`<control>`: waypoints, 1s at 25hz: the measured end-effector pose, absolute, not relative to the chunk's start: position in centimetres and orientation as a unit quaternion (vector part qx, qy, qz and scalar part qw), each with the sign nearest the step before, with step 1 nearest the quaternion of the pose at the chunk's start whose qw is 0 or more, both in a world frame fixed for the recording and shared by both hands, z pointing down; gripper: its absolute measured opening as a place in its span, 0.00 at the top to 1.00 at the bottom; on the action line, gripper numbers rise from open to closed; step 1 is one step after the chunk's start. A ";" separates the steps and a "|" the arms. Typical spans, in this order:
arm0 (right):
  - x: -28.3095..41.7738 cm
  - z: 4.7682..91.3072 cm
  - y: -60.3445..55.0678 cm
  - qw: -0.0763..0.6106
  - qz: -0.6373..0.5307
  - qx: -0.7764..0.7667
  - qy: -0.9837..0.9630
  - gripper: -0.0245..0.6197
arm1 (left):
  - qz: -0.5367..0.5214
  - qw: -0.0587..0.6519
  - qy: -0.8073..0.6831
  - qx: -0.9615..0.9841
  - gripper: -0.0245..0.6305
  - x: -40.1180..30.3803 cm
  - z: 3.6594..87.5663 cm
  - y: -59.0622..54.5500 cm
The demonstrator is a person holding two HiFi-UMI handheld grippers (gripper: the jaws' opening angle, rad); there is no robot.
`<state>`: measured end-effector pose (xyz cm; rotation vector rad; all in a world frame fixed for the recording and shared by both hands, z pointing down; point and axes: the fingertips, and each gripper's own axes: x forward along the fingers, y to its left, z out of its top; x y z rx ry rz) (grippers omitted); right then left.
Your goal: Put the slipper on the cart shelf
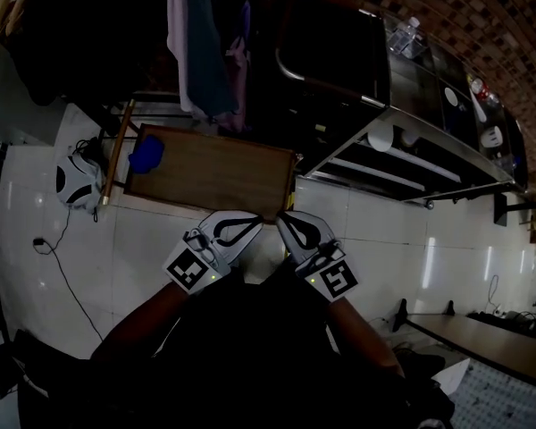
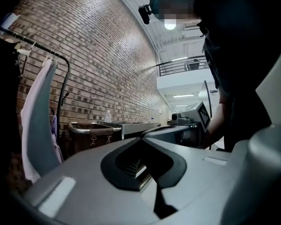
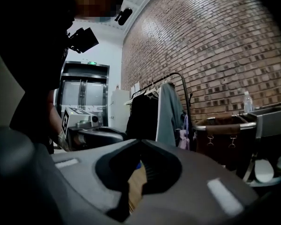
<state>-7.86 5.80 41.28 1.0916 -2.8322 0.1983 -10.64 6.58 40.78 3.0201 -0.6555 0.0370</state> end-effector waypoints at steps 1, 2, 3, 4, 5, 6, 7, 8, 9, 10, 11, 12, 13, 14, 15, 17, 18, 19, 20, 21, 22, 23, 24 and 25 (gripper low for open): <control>-8.1 41.3 5.8 0.052 0.067 0.360 -0.929 0.96 | 0.011 0.024 -0.211 0.977 0.96 -11.0 40.7 6.5; -8.3 41.3 5.7 0.053 0.068 0.361 -0.929 0.96 | 0.012 0.025 -0.211 0.977 0.96 -11.2 40.6 6.4; -8.4 41.2 5.7 0.055 0.068 0.360 -0.929 0.96 | 0.013 0.027 -0.212 0.977 0.96 -11.4 40.5 6.4; -8.4 41.2 5.7 0.055 0.068 0.359 -0.929 0.96 | 0.013 0.031 -0.213 0.976 0.96 -11.3 40.4 6.3; -8.3 41.2 5.6 0.054 0.067 0.358 -0.930 0.96 | 0.013 0.034 -0.215 0.976 0.96 -11.2 40.4 6.3; -8.1 41.0 5.6 0.052 0.066 0.358 -0.930 0.96 | 0.011 0.035 -0.217 0.976 0.96 -11.0 40.4 6.3; -7.9 40.9 5.6 0.048 0.064 0.357 -0.931 0.96 | 0.009 0.036 -0.218 0.975 0.96 -10.7 40.4 6.3; -7.7 40.8 5.5 0.046 0.062 0.357 -0.931 0.96 | 0.008 0.039 -0.220 0.975 0.96 -10.5 40.4 6.3; -7.5 40.8 5.5 0.045 0.062 0.356 -0.931 0.96 | 0.007 0.042 -0.223 0.974 0.96 -10.3 40.4 6.3; -7.3 40.8 5.5 0.045 0.065 0.354 -0.932 0.96 | 0.008 0.045 -0.227 0.973 0.96 -10.1 40.4 6.2; -7.1 40.8 5.5 0.045 0.069 0.351 -0.933 0.96 | 0.010 0.047 -0.231 0.972 0.96 -10.0 40.4 6.1; -6.9 40.9 5.5 0.046 0.072 0.348 -0.934 0.96 | 0.013 0.049 -0.235 0.971 0.96 -9.8 40.4 6.1; -6.6 41.0 5.5 0.046 0.076 0.344 -0.935 0.96 | 0.016 0.050 -0.239 0.970 0.96 -9.5 40.4 5.9; -6.4 41.1 5.4 0.045 0.079 0.340 -0.936 0.96 | 0.019 0.050 -0.244 0.968 0.96 -9.2 40.4 5.8; -6.2 41.2 5.4 0.042 0.083 0.336 -0.937 0.96 | 0.019 0.051 -0.248 0.967 0.96 -8.9 40.3 5.7; -5.8 41.2 5.5 0.035 0.086 0.329 -0.940 0.96 | 0.018 0.051 -0.255 0.965 0.96 -8.4 40.3 5.7; -5.7 41.2 5.5 0.034 0.086 0.327 -0.940 0.96 | 0.019 0.052 -0.257 0.965 0.96 -8.2 40.4 5.8; -5.5 41.3 5.5 0.034 0.085 0.328 -0.940 0.96 | 0.020 0.053 -0.259 0.964 0.96 -8.1 40.5 5.9; -5.4 41.3 5.4 0.035 0.085 0.328 -0.940 0.96 | 0.021 0.053 -0.261 0.964 0.96 -8.1 40.5 5.8; -5.4 41.3 5.2 0.036 0.085 0.329 -0.940 0.96 | 0.021 0.053 -0.263 0.963 0.96 -8.3 40.5 5.7; -5.5 41.3 5.1 0.036 0.086 0.330 -0.939 0.96 | 0.021 0.052 -0.263 0.963 0.96 -8.5 40.4 5.6; -5.6 41.2 4.9 0.036 0.088 0.329 -0.939 0.96 | 0.020 0.052 -0.263 0.963 0.96 -8.7 40.3 5.4; -5.9 41.1 4.9 0.037 0.088 0.329 -0.939 0.96 | 0.020 0.053 -0.263 0.963 0.96 -9.1 40.3 5.3; -6.2 41.1 4.8 0.038 0.088 0.330 -0.939 0.96 | 0.021 0.054 -0.261 0.964 0.96 -9.4 40.4 5.1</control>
